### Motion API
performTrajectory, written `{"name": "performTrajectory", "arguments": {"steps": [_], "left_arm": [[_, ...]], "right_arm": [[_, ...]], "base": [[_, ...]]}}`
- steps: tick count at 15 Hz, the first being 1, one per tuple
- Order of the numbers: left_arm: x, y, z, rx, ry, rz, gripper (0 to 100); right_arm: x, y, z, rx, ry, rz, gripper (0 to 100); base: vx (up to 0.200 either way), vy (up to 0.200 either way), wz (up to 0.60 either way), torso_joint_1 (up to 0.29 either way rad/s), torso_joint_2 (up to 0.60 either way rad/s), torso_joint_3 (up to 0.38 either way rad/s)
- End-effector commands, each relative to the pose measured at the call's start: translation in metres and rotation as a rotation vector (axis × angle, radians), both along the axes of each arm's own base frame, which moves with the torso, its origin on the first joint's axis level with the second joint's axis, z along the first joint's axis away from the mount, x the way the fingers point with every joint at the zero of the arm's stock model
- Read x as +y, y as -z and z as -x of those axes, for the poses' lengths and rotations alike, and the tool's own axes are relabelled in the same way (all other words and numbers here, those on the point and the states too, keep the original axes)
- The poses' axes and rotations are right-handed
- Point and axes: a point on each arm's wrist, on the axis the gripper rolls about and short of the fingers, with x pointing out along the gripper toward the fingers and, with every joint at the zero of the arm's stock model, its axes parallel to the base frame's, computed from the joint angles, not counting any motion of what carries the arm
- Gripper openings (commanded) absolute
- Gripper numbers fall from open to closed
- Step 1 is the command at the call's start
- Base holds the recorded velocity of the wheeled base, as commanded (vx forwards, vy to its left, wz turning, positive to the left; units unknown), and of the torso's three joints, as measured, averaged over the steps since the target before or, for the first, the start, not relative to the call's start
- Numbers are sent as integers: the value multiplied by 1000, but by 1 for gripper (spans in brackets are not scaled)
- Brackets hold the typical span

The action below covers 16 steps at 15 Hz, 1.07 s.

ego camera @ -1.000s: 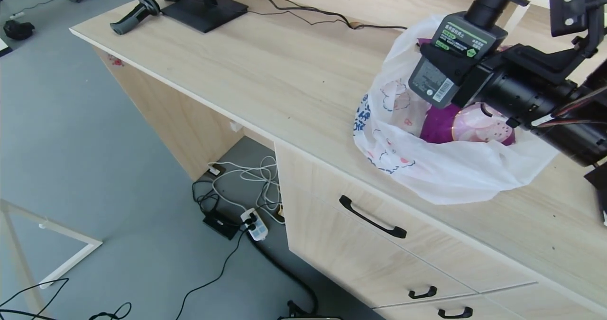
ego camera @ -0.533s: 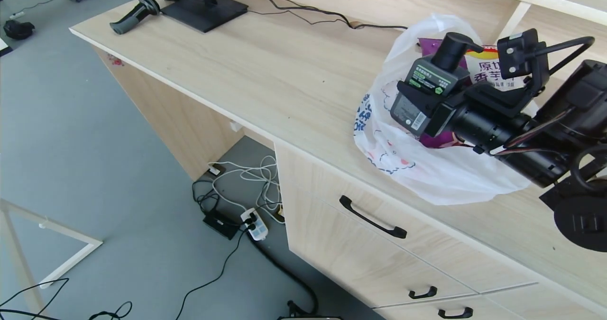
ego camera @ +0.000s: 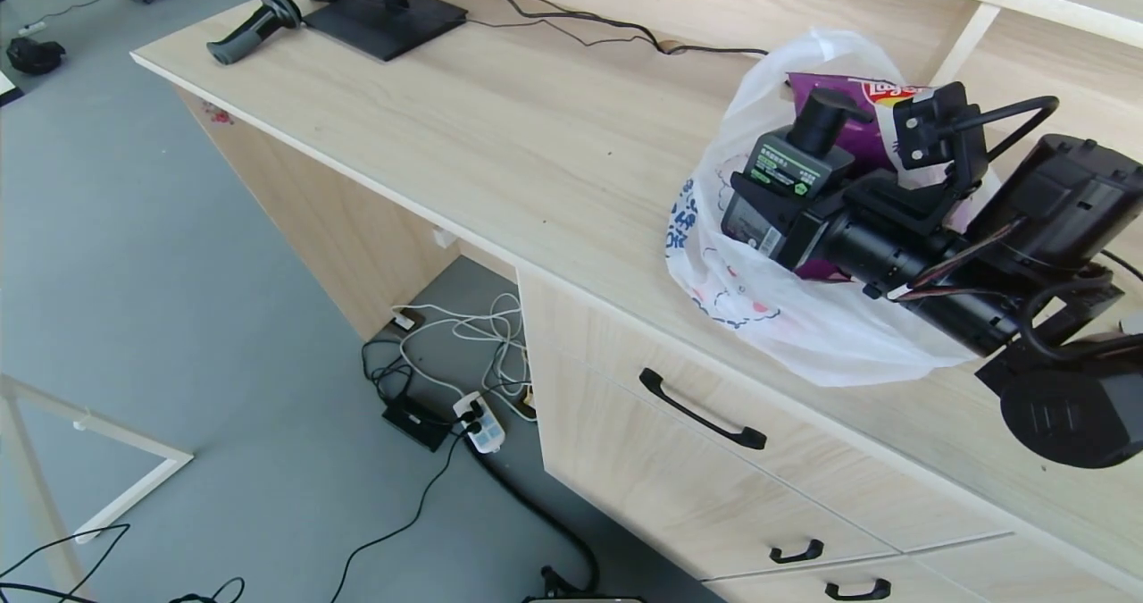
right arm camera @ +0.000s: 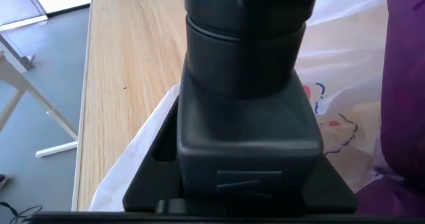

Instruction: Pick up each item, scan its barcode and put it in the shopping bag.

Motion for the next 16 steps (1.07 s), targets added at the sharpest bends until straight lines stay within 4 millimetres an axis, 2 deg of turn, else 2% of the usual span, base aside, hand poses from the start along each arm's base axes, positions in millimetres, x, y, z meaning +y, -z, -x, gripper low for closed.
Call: {"name": "performTrajectory", "arguments": {"steps": [1, 2, 3, 11, 13, 16], "left_arm": [[0, 0, 0, 1, 1, 0, 100], [0, 0, 0, -1, 1, 0, 100], [0, 0, 0, -1, 1, 0, 100], [0, 0, 0, -2, 1, 0, 100], [0, 0, 0, -1, 1, 0, 100], [0, 0, 0, -1, 1, 0, 100]], "right_arm": [[0, 4, -3, 10, 1, 4, 0], [1, 6, -4, 13, 1, 10, 0], [1, 6, -4, 14, 2, 11, 100], [-1, 3, -5, 8, -1, -15, 100], [-4, -7, 0, -24, -5, -58, 100], [-9, -31, 1, -116, 6, -111, 100]], "base": [[0, 0, 0, 0, 0, 0], [0, 0, 0, 0, 0, 0], [0, 0, 0, 0, 0, 0], [0, 0, 0, 0, 0, 0], [0, 0, 0, 0, 0, 0], [0, 0, 0, 0, 0, 0]]}}
